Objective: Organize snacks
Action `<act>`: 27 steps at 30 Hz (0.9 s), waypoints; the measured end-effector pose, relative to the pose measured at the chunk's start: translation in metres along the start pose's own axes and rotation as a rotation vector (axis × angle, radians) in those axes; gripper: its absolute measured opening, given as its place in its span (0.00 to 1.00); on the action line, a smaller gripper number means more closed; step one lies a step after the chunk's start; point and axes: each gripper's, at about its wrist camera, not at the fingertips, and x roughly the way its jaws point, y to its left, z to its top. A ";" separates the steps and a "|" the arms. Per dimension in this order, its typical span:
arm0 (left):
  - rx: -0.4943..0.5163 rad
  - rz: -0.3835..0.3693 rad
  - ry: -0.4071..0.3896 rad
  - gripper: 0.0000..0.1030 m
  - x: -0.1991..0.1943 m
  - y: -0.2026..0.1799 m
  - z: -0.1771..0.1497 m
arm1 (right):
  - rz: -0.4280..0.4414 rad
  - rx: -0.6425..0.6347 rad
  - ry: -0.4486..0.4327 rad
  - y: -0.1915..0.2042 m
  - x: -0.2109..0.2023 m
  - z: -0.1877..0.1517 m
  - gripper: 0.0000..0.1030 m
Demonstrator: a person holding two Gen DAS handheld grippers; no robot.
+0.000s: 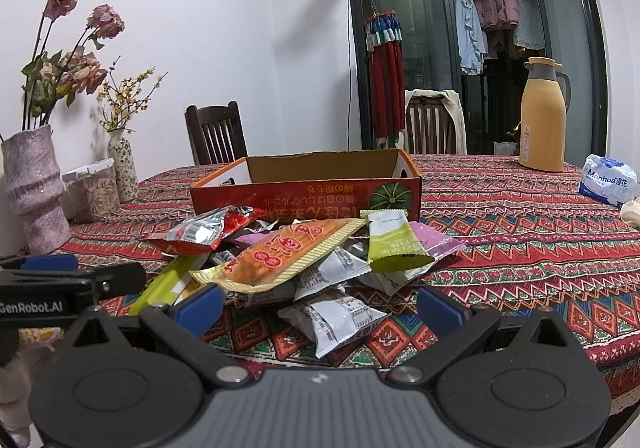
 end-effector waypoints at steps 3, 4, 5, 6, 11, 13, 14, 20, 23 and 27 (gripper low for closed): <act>-0.001 0.000 0.000 1.00 0.000 0.000 0.000 | 0.000 0.001 0.001 -0.001 0.001 0.000 1.00; -0.003 0.000 0.002 1.00 0.000 0.000 0.000 | -0.001 0.001 0.002 -0.001 0.001 0.000 1.00; -0.005 0.000 0.003 1.00 0.001 0.000 -0.001 | -0.001 0.001 0.002 -0.001 0.001 -0.001 1.00; -0.008 -0.001 0.006 1.00 0.001 0.001 -0.001 | 0.000 0.001 0.003 -0.001 0.001 -0.002 1.00; -0.017 -0.008 0.024 1.00 0.005 0.002 -0.004 | 0.002 -0.002 0.006 0.000 0.005 -0.010 1.00; -0.022 -0.012 0.036 1.00 0.007 0.003 -0.006 | -0.001 -0.011 0.010 0.000 0.006 -0.011 1.00; -0.023 -0.014 0.044 1.00 0.008 0.003 -0.007 | -0.005 -0.017 0.013 0.001 0.008 -0.013 0.99; -0.034 -0.032 0.098 1.00 0.021 0.003 -0.016 | -0.025 -0.063 0.052 -0.001 0.028 -0.016 0.80; -0.039 -0.035 0.119 1.00 0.027 0.003 -0.020 | -0.037 -0.091 0.076 -0.003 0.042 -0.017 0.79; -0.035 -0.040 0.124 1.00 0.031 0.004 -0.023 | -0.040 -0.152 0.088 -0.001 0.060 -0.016 0.79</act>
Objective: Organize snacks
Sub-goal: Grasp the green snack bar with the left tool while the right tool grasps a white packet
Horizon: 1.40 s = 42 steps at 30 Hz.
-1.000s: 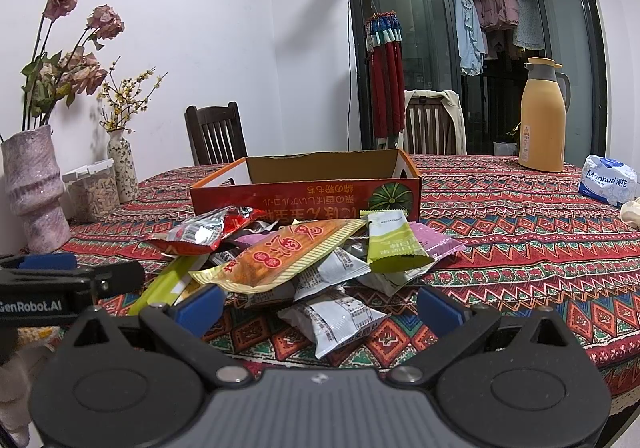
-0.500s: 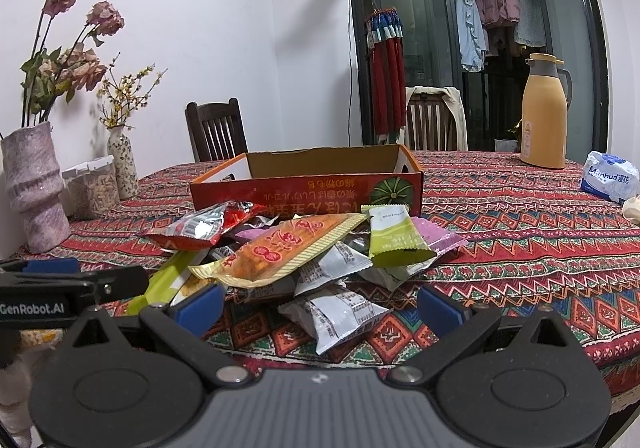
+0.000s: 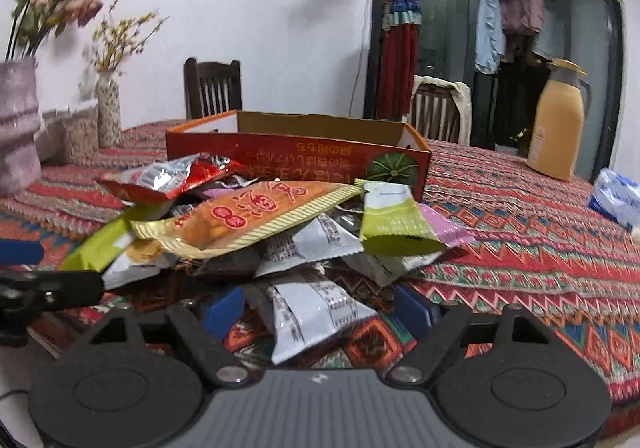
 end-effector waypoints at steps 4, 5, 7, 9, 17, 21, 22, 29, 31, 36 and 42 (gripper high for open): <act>-0.014 0.014 0.019 1.00 0.006 0.004 0.000 | 0.032 -0.044 0.030 0.005 0.015 0.001 0.67; -0.020 0.015 0.023 1.00 0.006 0.005 -0.001 | 0.049 -0.049 0.029 0.006 0.016 0.000 0.60; -0.027 0.021 0.028 1.00 0.007 0.008 -0.002 | 0.066 -0.040 0.022 0.007 0.015 -0.002 0.56; -0.027 0.020 0.034 1.00 0.006 0.009 -0.003 | 0.063 -0.031 0.016 0.008 0.013 -0.004 0.55; -0.006 -0.004 0.019 1.00 -0.006 0.007 -0.005 | 0.071 0.020 0.006 0.005 -0.003 -0.008 0.41; -0.008 -0.033 0.033 1.00 -0.010 0.006 -0.007 | 0.054 0.031 -0.015 0.003 -0.015 -0.007 0.41; -0.006 -0.038 0.039 1.00 -0.011 0.006 -0.008 | 0.053 0.034 -0.019 0.003 -0.017 -0.007 0.41; -0.019 -0.042 0.033 1.00 -0.018 0.007 -0.003 | 0.044 0.050 -0.086 0.000 -0.040 0.001 0.41; -0.022 -0.047 0.038 1.00 -0.017 0.007 -0.003 | 0.039 0.052 -0.100 -0.002 -0.044 0.003 0.41; -0.026 -0.062 0.069 1.00 -0.011 0.007 -0.005 | 0.033 0.078 -0.077 -0.006 -0.039 -0.002 0.41; -0.012 -0.091 0.092 1.00 -0.004 0.004 -0.009 | 0.022 0.100 -0.054 -0.012 -0.038 -0.013 0.41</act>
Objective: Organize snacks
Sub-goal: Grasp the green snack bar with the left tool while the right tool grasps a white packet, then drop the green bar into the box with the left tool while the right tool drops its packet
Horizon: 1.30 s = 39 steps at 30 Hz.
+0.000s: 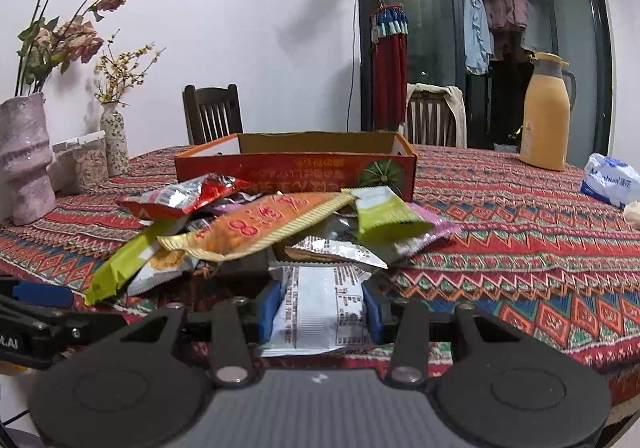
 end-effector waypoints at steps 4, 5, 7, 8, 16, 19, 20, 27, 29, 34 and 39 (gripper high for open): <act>-0.030 0.025 0.020 1.00 0.008 0.008 0.004 | -0.017 0.016 0.005 -0.007 0.000 -0.004 0.41; -0.046 0.025 0.020 1.00 0.010 0.012 0.005 | -0.023 0.020 0.007 -0.009 0.000 -0.005 0.41; -0.059 0.032 0.003 1.00 0.010 0.015 0.011 | -0.034 0.024 0.012 -0.013 0.001 -0.007 0.41; -0.063 0.036 -0.009 1.00 0.008 0.017 0.013 | -0.039 0.026 0.012 -0.015 0.000 -0.007 0.41; -0.087 0.080 -0.074 0.99 0.011 0.019 0.043 | -0.074 0.049 -0.047 -0.029 -0.011 0.001 0.41; -0.094 0.098 -0.039 0.91 0.028 0.019 0.052 | -0.087 0.046 -0.063 -0.032 -0.010 0.004 0.41; -0.099 0.103 -0.025 0.83 0.034 0.020 0.054 | -0.087 0.052 -0.064 -0.033 -0.008 0.004 0.41; -0.135 0.120 0.051 0.52 0.062 0.030 0.058 | -0.082 0.069 -0.045 -0.040 0.002 0.001 0.41; -0.141 0.093 0.050 0.40 0.061 0.033 0.059 | -0.087 0.074 -0.037 -0.041 0.005 0.000 0.41; -0.134 0.091 0.040 0.37 0.059 0.036 0.059 | -0.094 0.074 -0.031 -0.040 0.006 -0.002 0.41; -0.097 0.135 0.006 0.34 0.051 0.041 0.059 | -0.109 0.073 -0.031 -0.039 0.006 -0.001 0.41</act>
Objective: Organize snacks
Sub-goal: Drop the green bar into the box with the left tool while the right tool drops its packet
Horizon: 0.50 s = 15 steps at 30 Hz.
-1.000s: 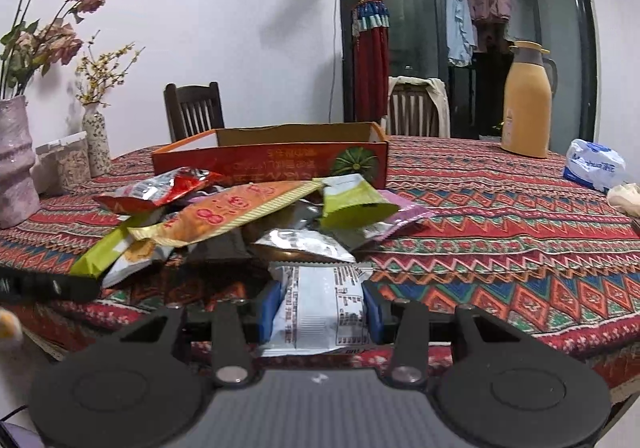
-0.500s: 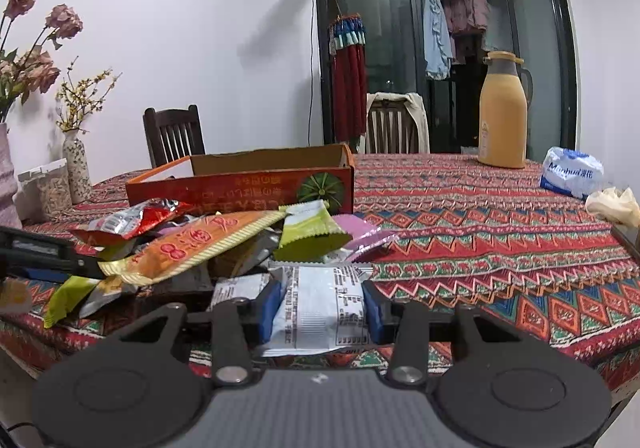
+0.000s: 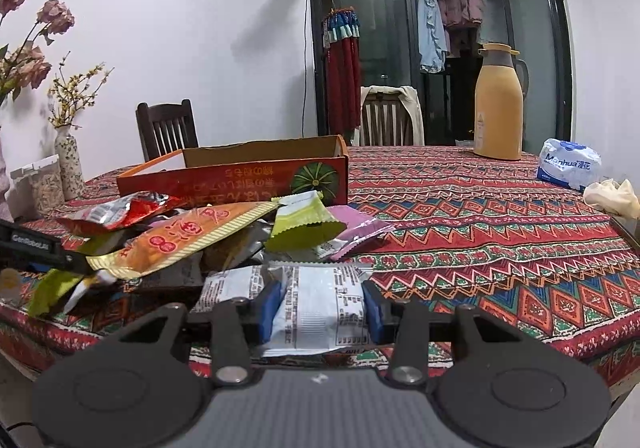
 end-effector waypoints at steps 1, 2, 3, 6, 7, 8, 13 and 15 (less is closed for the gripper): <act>0.005 0.014 -0.008 0.33 -0.002 0.002 0.000 | -0.003 0.000 0.000 0.000 0.000 0.000 0.41; 0.008 0.027 -0.015 0.33 -0.003 0.004 0.000 | -0.007 0.001 -0.002 0.000 -0.001 0.000 0.41; 0.017 0.043 -0.025 0.33 -0.005 0.006 0.001 | -0.008 0.000 -0.004 0.000 -0.002 0.000 0.41; 0.046 0.084 -0.064 0.33 -0.013 0.010 0.002 | -0.016 -0.003 -0.011 0.001 -0.004 0.002 0.41; 0.048 0.093 -0.075 0.33 -0.016 0.012 0.004 | -0.018 -0.004 -0.014 0.000 -0.004 0.002 0.41; 0.048 0.106 -0.089 0.33 -0.019 0.014 0.005 | -0.021 -0.004 -0.016 0.000 -0.005 0.003 0.41; 0.036 0.176 -0.140 0.33 -0.028 0.027 0.010 | -0.030 -0.009 -0.026 0.002 -0.007 0.005 0.41; 0.021 0.198 -0.155 0.33 -0.032 0.033 0.012 | -0.034 -0.011 -0.032 0.002 -0.008 0.007 0.41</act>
